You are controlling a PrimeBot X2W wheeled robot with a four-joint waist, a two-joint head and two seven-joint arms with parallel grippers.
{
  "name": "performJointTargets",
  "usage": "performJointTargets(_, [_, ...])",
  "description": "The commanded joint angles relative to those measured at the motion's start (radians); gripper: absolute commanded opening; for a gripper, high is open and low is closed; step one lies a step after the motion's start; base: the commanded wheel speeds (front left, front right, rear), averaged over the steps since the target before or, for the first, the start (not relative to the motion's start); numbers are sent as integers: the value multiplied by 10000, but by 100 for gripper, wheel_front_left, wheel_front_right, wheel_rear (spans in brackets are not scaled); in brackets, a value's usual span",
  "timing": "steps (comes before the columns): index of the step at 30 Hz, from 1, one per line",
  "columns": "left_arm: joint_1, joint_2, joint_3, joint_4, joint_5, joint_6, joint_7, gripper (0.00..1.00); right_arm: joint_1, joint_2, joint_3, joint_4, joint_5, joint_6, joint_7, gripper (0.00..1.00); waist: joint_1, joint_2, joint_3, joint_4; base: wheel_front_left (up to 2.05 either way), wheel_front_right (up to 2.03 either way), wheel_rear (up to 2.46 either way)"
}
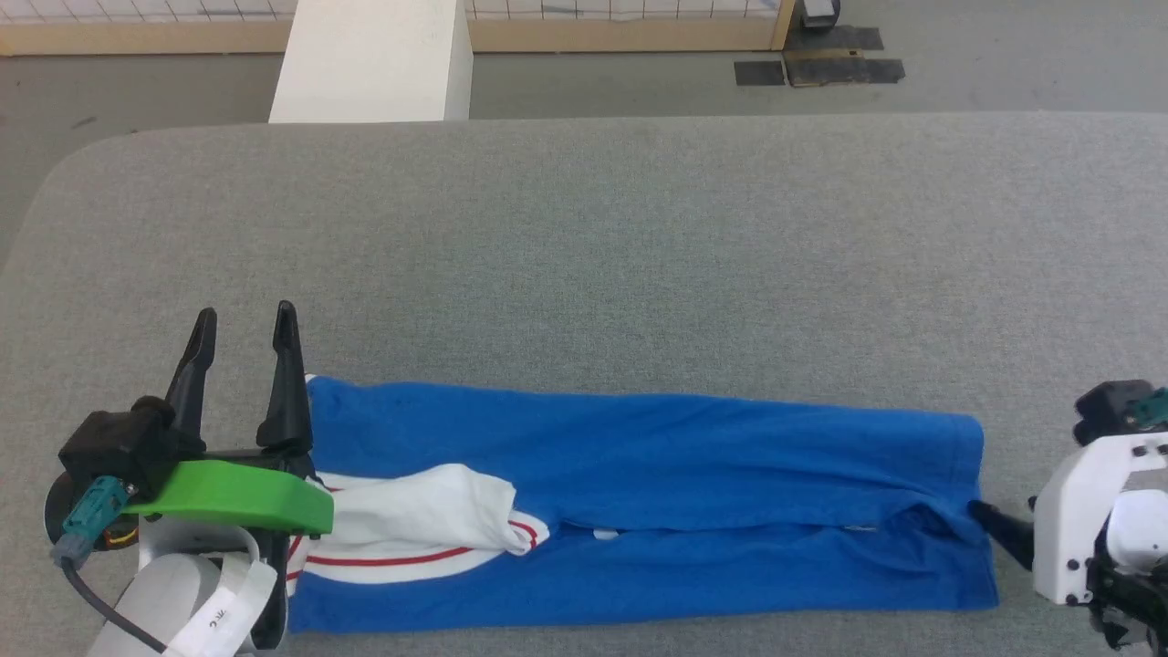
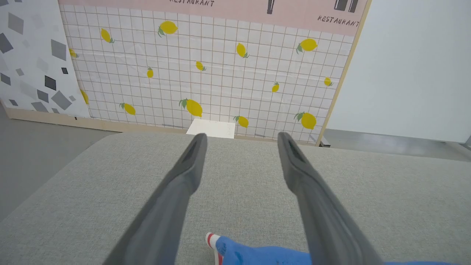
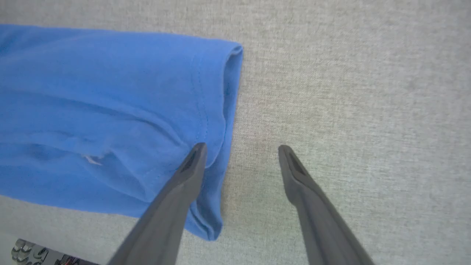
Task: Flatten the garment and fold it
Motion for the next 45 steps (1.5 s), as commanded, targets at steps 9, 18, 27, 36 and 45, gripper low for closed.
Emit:
performJointTargets(9, [248, -373, 212, 27, 244, -156, -114, 100, -461, -316, 1517, 486, 761, -13, -160, 100, 0, 0, 462, 84, 0, 0, 0])
performJointTargets(18, [234, -531, 295, 110, 363, -306, -125, 100, -987, -514, 2764, 700, 1363, -13, -365, 100, 0, 0, 515, 114, 0, 0, 0])
performJointTargets(27, [321, -646, 401, 204, 354, -432, -128, 100, -1085, -930, 3212, 1127, 1502, -13, -281, 0, 0, 0, 436, 88, 0, 0, 0])
performJointTargets(36, [488, -770, 592, 159, 468, -496, -129, 100, -1192, -1202, 2822, 1272, 1411, -13, -271, 0, 0, 0, 331, 48, 0, 0, 0])
performJointTargets(45, [642, -852, 750, 132, 508, -572, -129, 100, -1115, -1790, 1477, 1604, 1006, -13, -48, 0, 0, 0, 248, 7, 0, 0, 0])
